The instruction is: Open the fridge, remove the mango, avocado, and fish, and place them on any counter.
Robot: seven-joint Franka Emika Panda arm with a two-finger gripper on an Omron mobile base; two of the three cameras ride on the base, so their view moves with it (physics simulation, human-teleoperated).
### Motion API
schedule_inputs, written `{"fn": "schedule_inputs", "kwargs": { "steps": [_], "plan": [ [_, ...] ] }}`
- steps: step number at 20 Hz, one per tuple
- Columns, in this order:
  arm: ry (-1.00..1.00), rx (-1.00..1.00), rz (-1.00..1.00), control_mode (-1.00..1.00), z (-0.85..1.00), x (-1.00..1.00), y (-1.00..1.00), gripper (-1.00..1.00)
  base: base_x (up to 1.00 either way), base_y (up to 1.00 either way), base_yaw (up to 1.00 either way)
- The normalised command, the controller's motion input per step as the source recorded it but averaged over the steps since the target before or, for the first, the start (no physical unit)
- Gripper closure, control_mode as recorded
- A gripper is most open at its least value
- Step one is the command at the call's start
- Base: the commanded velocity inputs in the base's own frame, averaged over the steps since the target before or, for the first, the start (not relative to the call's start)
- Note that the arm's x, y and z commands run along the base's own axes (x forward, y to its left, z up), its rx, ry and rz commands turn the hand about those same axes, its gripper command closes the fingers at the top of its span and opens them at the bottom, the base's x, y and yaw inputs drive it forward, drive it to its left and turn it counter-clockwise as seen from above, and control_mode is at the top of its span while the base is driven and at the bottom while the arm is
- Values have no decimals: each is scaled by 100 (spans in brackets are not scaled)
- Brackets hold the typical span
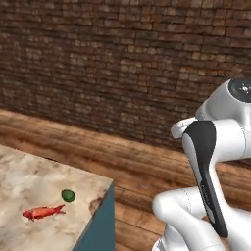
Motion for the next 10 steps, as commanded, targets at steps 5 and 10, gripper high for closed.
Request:
{"fn": "schedule_inputs", "kwargs": {
  "steps": [5, 10],
  "plan": [
    [0, 0, 0, 100, 0, 0, 0, -100, 0, -13, -96],
    [0, 0, 0, 100, 0, 0, 0, -100, 0, 0, -99]
  ]
}}
